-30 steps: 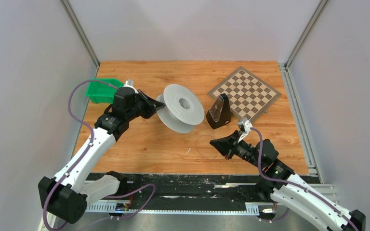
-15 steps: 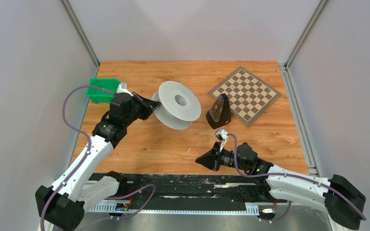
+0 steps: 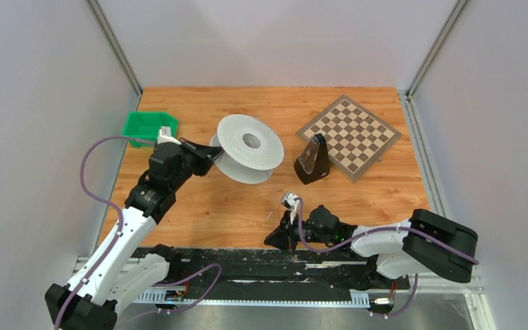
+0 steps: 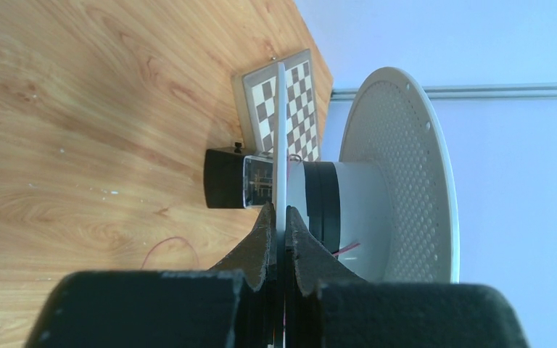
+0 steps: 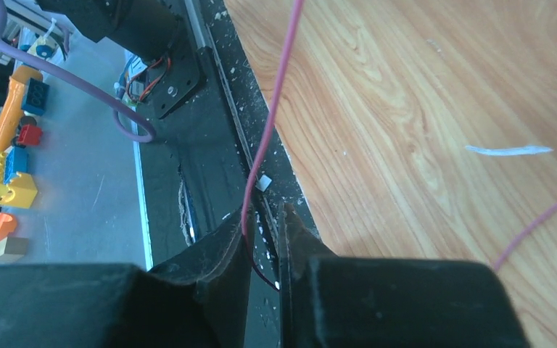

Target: Wrap the cables

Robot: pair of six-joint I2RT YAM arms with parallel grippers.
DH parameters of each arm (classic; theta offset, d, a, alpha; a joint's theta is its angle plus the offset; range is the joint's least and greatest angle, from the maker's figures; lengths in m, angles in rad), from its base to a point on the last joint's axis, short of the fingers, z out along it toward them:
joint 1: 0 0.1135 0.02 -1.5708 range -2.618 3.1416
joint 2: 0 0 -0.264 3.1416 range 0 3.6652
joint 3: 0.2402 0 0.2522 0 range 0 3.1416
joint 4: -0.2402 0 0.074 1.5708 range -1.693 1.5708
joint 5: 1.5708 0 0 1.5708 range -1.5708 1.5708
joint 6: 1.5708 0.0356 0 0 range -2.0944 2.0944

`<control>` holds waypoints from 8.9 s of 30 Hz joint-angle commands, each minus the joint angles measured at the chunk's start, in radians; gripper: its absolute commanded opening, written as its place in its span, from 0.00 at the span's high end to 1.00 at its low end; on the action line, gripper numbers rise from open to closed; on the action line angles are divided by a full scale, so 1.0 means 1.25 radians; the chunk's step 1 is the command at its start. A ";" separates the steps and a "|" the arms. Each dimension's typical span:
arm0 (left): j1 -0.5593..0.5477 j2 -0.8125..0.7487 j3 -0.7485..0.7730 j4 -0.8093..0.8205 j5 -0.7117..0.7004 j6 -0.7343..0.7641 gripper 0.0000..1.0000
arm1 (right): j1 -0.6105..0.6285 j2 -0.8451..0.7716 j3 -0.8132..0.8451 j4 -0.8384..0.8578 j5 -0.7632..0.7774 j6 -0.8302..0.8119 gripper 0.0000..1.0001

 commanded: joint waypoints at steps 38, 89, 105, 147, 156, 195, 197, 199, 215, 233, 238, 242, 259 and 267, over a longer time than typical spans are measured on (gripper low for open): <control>-0.068 -0.011 0.137 -0.068 -0.200 0.753 1.00 | 0.175 -0.182 0.434 -0.489 0.345 0.005 1.00; -0.223 -0.173 0.155 -0.208 0.462 0.986 1.00 | -0.153 -0.254 0.538 -0.666 0.002 -0.244 0.99; -0.223 -0.156 0.277 -0.204 0.342 0.768 1.00 | -0.154 -0.453 0.364 -0.630 -0.058 -0.210 0.98; -0.223 -0.237 0.213 0.027 0.170 0.399 1.00 | -0.125 -0.314 0.093 0.000 -0.140 -0.330 0.42; -0.223 -0.231 0.208 0.074 0.115 0.319 1.00 | -0.116 -0.136 0.104 0.122 -0.190 -0.292 0.48; -0.223 -0.249 0.154 0.167 -0.520 0.313 1.00 | 0.301 0.014 0.288 -0.153 0.272 -0.132 0.95; -0.223 -0.240 0.151 0.167 -0.526 0.335 1.00 | 0.309 0.003 0.303 -0.178 0.273 -0.130 0.96; -0.223 -0.227 0.149 0.163 -0.528 0.350 1.00 | 0.313 -0.002 0.316 -0.192 0.272 -0.134 0.96; -0.226 -0.124 0.132 0.137 -0.480 0.784 1.00 | 0.267 -0.044 0.568 -0.490 0.305 -0.230 0.99; -0.245 -0.154 0.079 -0.124 -0.196 1.020 1.00 | 0.163 -0.021 0.732 -0.640 0.081 -0.286 0.98; -0.245 -0.178 0.063 -0.129 -0.120 1.053 1.00 | 0.144 -0.025 0.761 -0.674 0.076 -0.328 0.98; -0.245 -0.184 0.065 -0.152 -0.021 1.113 1.00 | 0.104 -0.029 0.789 -0.719 0.058 -0.351 0.98; -0.245 -0.244 0.055 -0.235 0.249 1.237 1.00 | 0.002 -0.155 0.698 -0.786 0.024 -0.398 0.97; -0.246 -0.256 0.137 -0.186 0.324 1.083 1.00 | -0.030 -0.289 0.598 -0.796 -0.026 -0.397 0.96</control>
